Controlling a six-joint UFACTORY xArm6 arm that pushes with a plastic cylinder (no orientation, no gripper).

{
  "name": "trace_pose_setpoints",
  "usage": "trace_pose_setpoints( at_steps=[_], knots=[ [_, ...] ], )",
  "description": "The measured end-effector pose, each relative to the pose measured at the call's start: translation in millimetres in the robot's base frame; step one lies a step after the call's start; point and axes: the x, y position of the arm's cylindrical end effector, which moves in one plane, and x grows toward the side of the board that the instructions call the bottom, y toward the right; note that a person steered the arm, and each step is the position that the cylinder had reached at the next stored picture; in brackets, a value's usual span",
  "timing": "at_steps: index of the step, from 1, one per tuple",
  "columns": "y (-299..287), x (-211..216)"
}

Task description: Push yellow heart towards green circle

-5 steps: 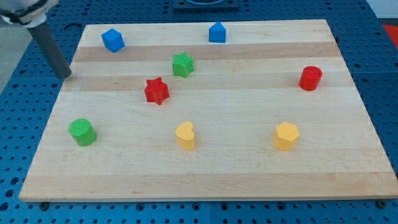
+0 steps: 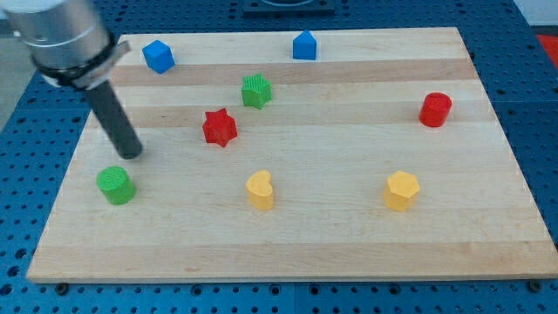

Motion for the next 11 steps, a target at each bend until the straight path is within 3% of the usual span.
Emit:
trace_pose_setpoints(
  at_steps=[4, 5, 7, 8, 10, 11],
  knots=[
    [105.0, 130.4],
    [158.5, 152.9],
    [223.1, 140.1],
    [223.0, 110.4],
    [199.1, 80.0],
    [156.9, 80.0]
  ],
)
